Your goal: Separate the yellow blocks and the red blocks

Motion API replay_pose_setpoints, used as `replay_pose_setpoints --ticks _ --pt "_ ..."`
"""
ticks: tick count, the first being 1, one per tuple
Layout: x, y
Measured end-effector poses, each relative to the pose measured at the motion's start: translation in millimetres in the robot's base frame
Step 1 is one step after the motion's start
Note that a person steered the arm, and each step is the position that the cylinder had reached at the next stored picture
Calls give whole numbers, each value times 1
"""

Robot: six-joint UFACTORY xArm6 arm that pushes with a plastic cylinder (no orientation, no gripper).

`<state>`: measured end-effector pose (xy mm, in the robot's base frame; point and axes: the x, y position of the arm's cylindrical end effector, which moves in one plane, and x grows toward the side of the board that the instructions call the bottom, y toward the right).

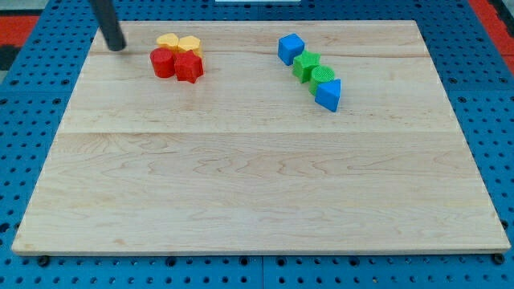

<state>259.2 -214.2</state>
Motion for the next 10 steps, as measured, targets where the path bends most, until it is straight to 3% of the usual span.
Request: replay_pose_setpoints --ticks 1,3,8,10 --pt "-11 64" --pt "-8 138" --pt "28 140" --pt "8 120"
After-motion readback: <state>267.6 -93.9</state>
